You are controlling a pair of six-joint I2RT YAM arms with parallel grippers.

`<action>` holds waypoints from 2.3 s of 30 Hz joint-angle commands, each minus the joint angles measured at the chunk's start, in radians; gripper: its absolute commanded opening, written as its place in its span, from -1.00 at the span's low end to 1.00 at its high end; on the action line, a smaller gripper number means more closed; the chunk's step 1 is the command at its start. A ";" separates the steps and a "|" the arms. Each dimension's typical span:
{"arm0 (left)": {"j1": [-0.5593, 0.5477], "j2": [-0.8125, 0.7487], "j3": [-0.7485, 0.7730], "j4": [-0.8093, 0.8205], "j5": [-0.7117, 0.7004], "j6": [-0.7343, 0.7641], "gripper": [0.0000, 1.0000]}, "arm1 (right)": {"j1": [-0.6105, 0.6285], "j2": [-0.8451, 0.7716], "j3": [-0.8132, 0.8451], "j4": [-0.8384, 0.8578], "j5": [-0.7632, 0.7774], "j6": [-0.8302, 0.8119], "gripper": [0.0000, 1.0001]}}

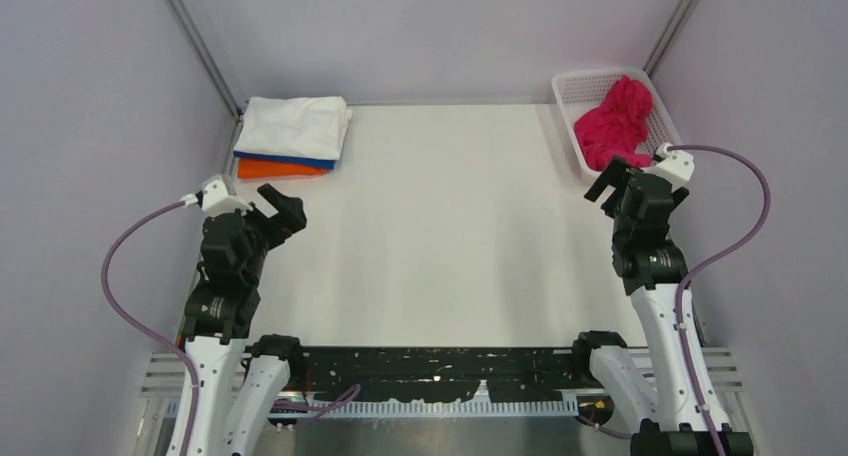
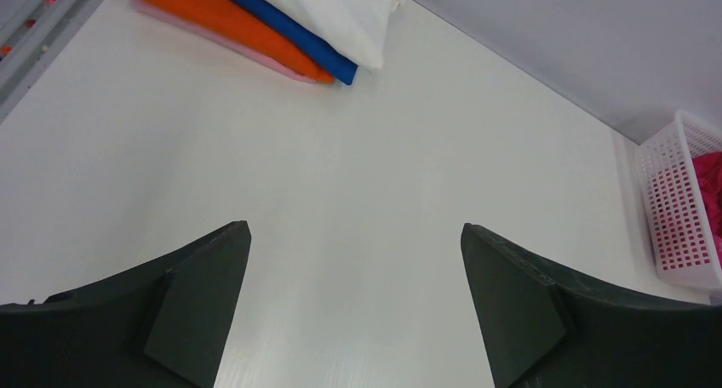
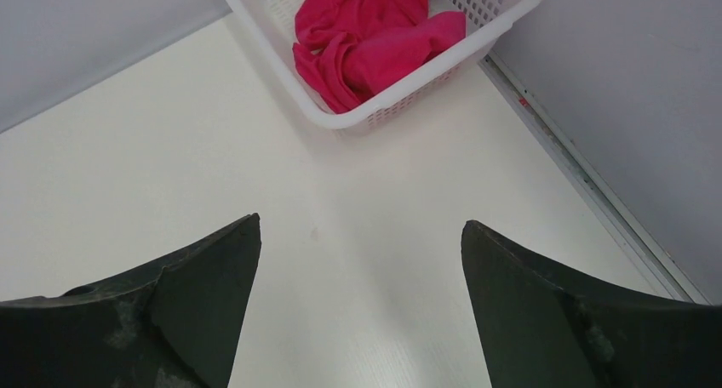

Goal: Fold and stack the t-shirts
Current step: Grab crumpled tshirt from bin with the right arm, then move the tshirt to the center of the board

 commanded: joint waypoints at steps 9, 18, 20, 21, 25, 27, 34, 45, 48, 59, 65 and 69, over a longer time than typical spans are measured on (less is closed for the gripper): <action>0.005 0.020 -0.062 0.047 -0.032 0.019 0.98 | -0.113 0.771 0.543 -0.002 0.023 0.108 0.91; 0.006 -0.007 -0.126 0.121 -0.018 0.034 0.98 | -0.169 1.354 1.128 -0.112 0.034 0.087 0.91; 0.006 -0.014 -0.134 0.135 -0.024 0.034 0.98 | -0.177 1.448 1.214 -0.142 0.025 0.070 0.92; 0.006 -0.020 -0.142 0.143 -0.025 0.033 0.98 | -0.178 1.500 1.257 -0.152 0.024 0.061 0.93; 0.006 -0.047 -0.165 0.174 -0.061 0.018 0.98 | -0.184 1.599 1.291 -0.198 0.010 0.061 0.95; 0.005 -0.059 -0.171 0.173 -0.090 0.010 0.98 | -0.185 1.626 1.287 -0.205 -0.014 0.072 0.98; 0.005 -0.088 -0.173 0.146 -0.164 -0.014 0.98 | -0.189 1.682 1.316 -0.269 -0.123 0.124 -0.01; 0.006 -0.133 -0.192 0.153 -0.047 -0.009 0.98 | -0.189 1.252 1.321 -0.086 -0.239 0.039 -0.89; 0.006 -0.135 -0.201 0.163 0.004 -0.012 0.97 | -0.177 1.106 1.317 -0.089 -0.380 0.014 -0.89; 0.005 -0.131 -0.177 0.096 0.065 -0.057 0.98 | 0.083 0.689 1.177 -0.034 -0.779 -0.083 -0.89; 0.005 -0.153 -0.175 0.056 0.090 -0.088 0.98 | 0.195 0.605 1.088 0.079 -1.121 0.019 -0.89; 0.006 -0.160 -0.177 0.050 0.111 -0.115 0.98 | 0.264 0.574 0.919 0.208 -1.319 0.006 -0.89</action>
